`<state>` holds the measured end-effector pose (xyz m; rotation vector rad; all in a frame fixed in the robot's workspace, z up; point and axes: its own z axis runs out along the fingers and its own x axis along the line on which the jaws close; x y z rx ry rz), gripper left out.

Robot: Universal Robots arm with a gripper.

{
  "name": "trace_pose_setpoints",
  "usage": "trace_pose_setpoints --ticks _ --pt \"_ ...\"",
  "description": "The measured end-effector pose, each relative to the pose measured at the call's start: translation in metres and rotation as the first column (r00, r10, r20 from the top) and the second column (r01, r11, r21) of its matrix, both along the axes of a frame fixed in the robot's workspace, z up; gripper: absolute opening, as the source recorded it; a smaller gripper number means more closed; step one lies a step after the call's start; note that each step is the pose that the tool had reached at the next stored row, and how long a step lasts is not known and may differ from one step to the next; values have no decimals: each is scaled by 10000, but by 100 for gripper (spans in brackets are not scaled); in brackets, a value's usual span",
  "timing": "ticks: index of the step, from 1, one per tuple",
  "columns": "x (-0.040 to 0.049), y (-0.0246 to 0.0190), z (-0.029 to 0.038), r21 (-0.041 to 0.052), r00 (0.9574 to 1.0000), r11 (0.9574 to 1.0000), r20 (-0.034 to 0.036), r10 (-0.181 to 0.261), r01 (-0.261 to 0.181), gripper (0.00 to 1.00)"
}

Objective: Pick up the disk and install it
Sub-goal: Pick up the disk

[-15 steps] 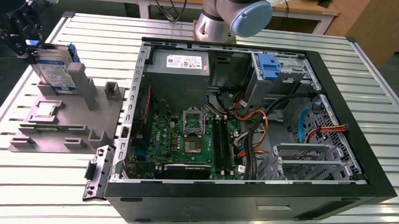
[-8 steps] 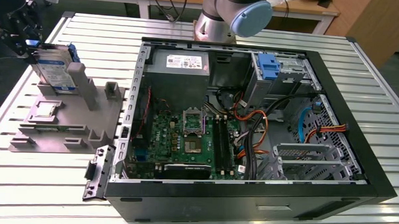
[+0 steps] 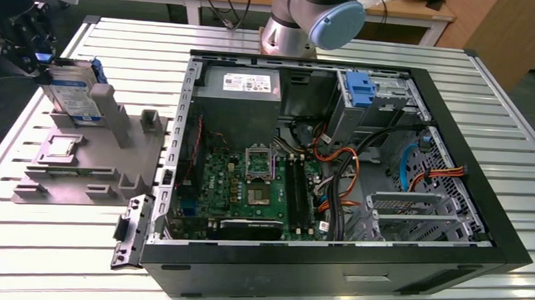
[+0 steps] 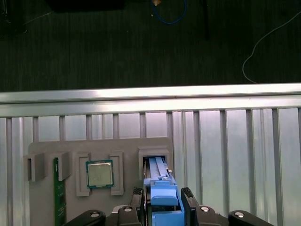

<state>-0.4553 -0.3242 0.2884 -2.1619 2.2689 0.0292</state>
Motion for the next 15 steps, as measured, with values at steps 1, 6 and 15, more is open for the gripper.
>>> trace_pose_setpoints --ticks 1,6,15 --pt "0 0 0 -5 10000 10000 1 0 0 45" --pt "0 -4 1 -19 10000 10000 -2 -1 1 45" --pt "6 -16 0 -18 10000 10000 -1 -81 81 45"
